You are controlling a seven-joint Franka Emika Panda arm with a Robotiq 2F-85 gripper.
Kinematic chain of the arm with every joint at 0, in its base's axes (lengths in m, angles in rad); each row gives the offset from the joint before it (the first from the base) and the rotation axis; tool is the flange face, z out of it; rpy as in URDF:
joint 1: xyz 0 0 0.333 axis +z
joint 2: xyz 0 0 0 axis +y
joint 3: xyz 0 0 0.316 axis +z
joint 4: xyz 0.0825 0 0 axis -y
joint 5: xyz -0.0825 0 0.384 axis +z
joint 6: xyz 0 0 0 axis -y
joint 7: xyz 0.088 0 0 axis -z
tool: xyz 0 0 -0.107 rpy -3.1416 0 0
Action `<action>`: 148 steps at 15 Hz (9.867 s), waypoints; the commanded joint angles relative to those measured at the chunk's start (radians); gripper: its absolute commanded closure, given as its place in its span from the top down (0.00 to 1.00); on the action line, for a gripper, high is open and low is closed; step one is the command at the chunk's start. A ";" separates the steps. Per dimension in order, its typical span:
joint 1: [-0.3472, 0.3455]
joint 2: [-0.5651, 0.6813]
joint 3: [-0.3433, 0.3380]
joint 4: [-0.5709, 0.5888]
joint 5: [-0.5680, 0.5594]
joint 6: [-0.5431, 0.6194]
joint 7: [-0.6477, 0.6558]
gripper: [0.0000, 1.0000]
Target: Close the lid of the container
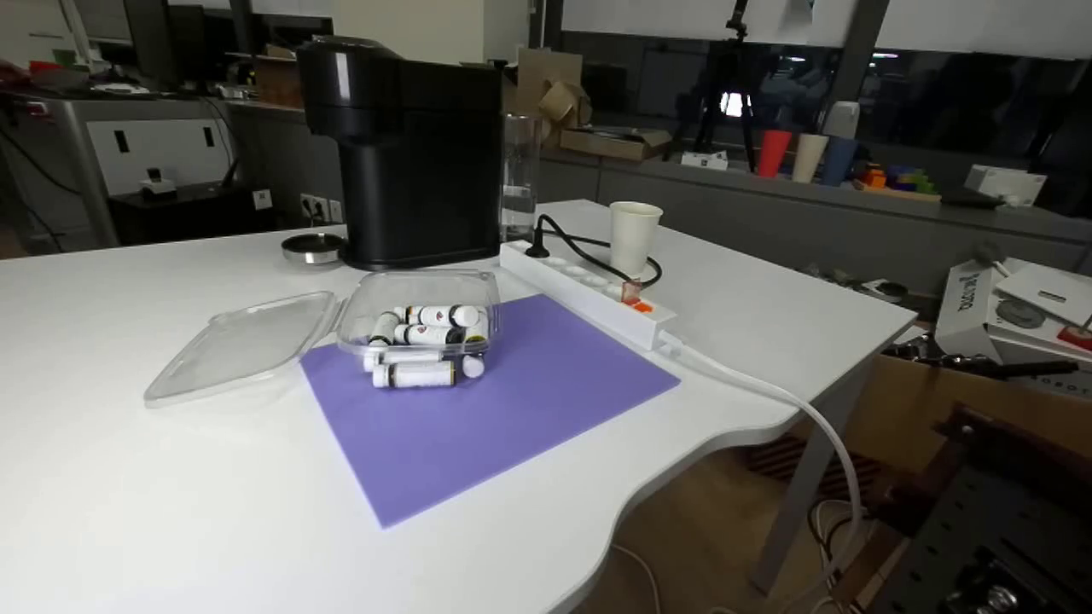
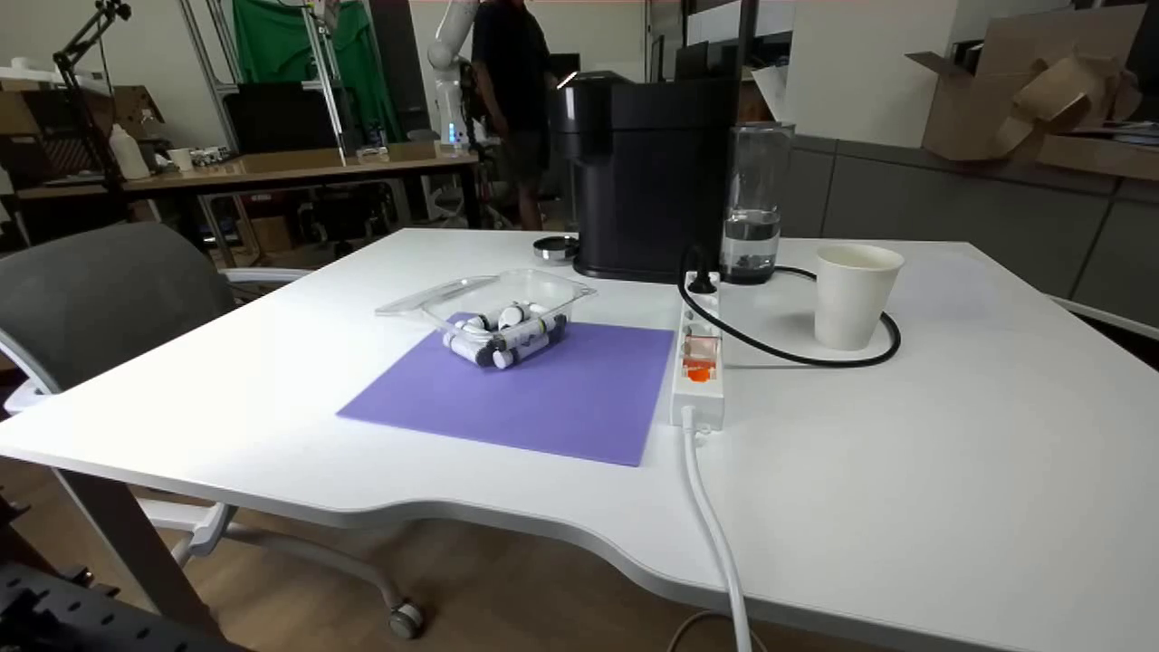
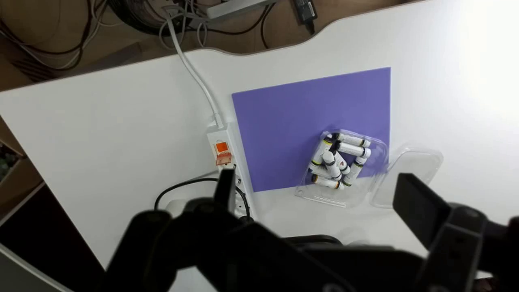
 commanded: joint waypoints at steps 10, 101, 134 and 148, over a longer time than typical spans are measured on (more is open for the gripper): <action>0.035 0.132 0.009 -0.013 -0.032 0.165 -0.016 1.00; 0.332 1.560 0.344 0.453 -1.935 0.492 0.905 1.00; 0.230 1.261 0.241 0.351 -1.117 0.531 0.910 1.00; 0.154 1.188 0.127 0.304 -0.264 0.633 0.169 1.00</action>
